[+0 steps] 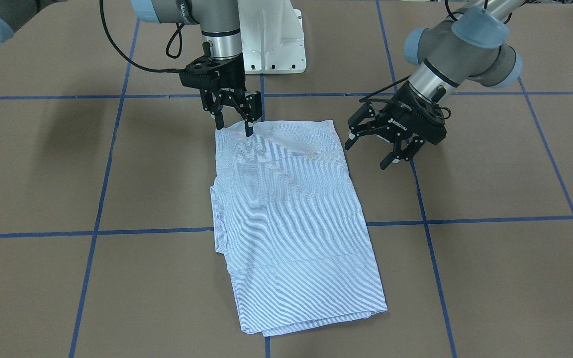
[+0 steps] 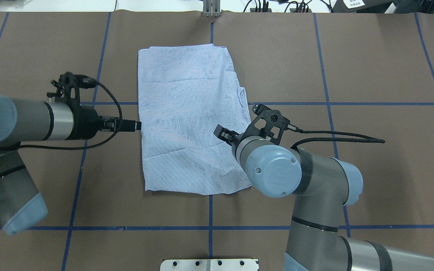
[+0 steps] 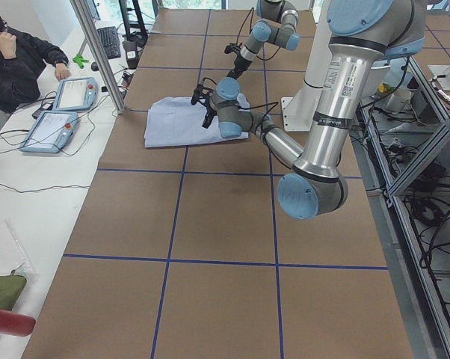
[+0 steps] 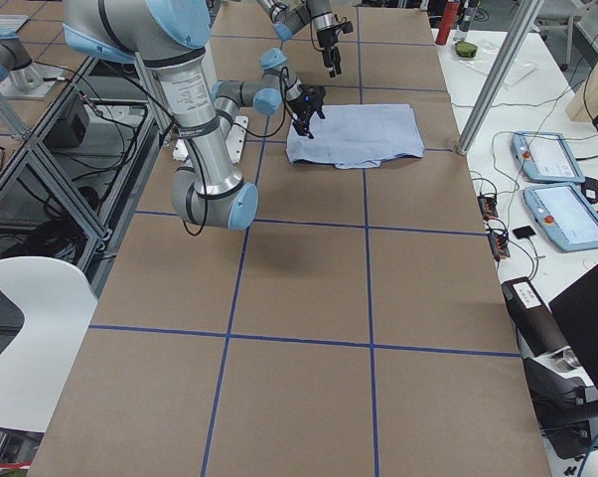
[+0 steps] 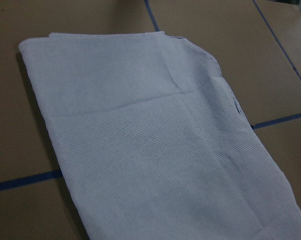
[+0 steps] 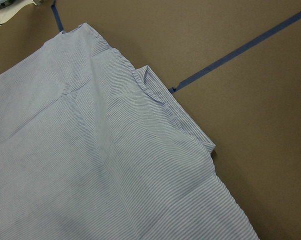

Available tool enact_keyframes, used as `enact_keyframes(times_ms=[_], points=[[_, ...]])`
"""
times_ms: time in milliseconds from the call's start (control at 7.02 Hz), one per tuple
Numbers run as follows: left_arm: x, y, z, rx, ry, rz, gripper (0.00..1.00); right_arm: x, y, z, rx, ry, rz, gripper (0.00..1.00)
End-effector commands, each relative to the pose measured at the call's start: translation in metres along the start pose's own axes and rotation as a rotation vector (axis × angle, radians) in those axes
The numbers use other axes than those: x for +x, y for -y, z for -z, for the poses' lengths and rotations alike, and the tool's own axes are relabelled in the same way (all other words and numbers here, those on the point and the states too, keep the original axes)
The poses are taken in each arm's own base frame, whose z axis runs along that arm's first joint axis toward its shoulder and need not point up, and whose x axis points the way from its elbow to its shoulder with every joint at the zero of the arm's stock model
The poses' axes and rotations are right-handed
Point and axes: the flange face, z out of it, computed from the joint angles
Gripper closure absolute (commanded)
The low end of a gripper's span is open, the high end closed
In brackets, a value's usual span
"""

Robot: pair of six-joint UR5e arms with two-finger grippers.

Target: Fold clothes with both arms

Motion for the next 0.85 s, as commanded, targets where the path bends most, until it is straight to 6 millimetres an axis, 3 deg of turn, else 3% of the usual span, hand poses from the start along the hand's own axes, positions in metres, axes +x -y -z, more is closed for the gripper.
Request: enact_keyframes(times_ms=[0,285,427,570,712], points=[[0.014,-0.076,-0.028,0.006,0.043,0.178,0.00,0.013,0.022,-0.005,-0.002,0.020,0.011,0.00],[0.024,-0.109,-0.046,0.004,0.057,0.294,0.03,0.013,0.023,-0.005,-0.002,0.020,0.011,0.00],[0.024,-0.119,-0.055,-0.003,0.068,0.337,0.12,0.013,0.023,-0.005,-0.002,0.020,0.011,0.00],[0.031,-0.126,-0.067,-0.013,0.067,0.375,0.20,0.013,0.023,-0.005,-0.002,0.020,0.011,0.00],[0.034,-0.127,-0.081,0.002,0.079,0.376,0.21,0.013,0.022,-0.005,-0.003,0.020,0.011,0.00]])
